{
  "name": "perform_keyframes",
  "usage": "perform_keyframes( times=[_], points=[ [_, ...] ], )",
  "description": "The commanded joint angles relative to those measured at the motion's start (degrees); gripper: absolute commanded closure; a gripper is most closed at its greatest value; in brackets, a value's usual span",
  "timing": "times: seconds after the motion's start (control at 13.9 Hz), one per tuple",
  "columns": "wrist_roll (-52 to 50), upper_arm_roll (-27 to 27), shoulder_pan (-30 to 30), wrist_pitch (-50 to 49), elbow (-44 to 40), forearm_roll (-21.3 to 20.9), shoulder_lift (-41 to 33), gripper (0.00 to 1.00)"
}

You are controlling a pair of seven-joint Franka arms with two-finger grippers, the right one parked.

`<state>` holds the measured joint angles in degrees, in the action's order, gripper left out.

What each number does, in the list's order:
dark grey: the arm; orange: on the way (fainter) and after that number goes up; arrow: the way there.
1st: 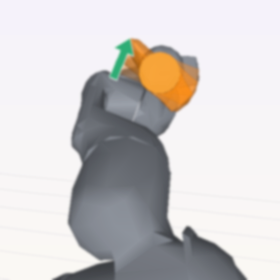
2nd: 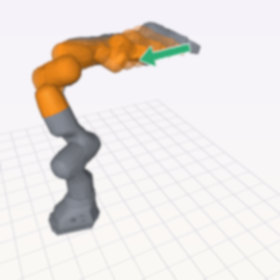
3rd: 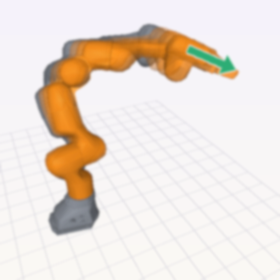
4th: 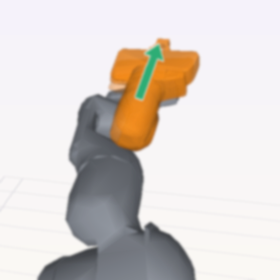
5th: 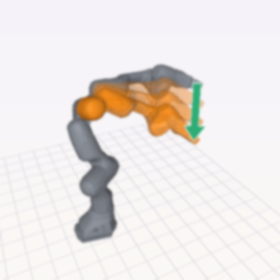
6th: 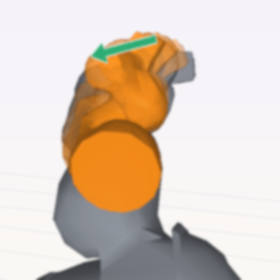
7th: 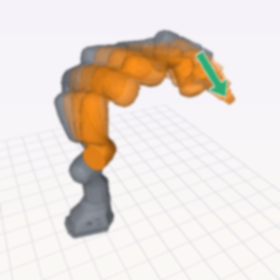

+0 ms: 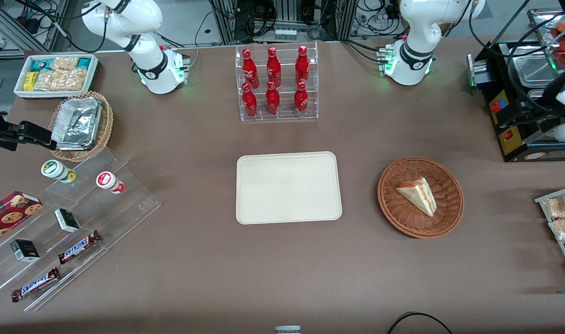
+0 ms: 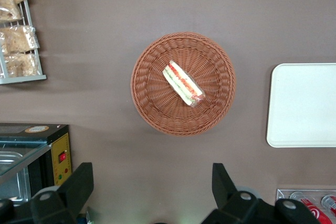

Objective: Place sandwich from basket to tray
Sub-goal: 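Lower the left gripper over the sandwich in the wicker basket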

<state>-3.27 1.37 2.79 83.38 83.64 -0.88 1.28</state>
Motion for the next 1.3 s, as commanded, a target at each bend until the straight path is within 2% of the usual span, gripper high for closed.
perform_keyframes(
  times=[0.0,0.22,0.43,0.65,0.79,1.01,1.23],
  points=[
    [0.63,-0.84,-0.95,-1.37,-0.32,0.18,-0.13,0.0],
    [0.28,-0.84,-0.69,-0.33,1.69,-0.17,0.92,0.0],
    [-1.12,-0.93,-0.33,10.63,14.4,-0.44,-1.09,0.0],
    [-9.54,-1.46,0.02,27.14,31.0,-0.61,-5.48,0.0],
    [-22.24,-1.81,-0.07,36.55,40.33,-0.44,-7.6,0.0],
    [-37.48,-5.05,0.02,45.1,46.17,-0.53,-7.17,0.0],
    [-41.2,-6.9,0.02,51.51,50.73,-0.61,-6.11,0.0]
  ],
)
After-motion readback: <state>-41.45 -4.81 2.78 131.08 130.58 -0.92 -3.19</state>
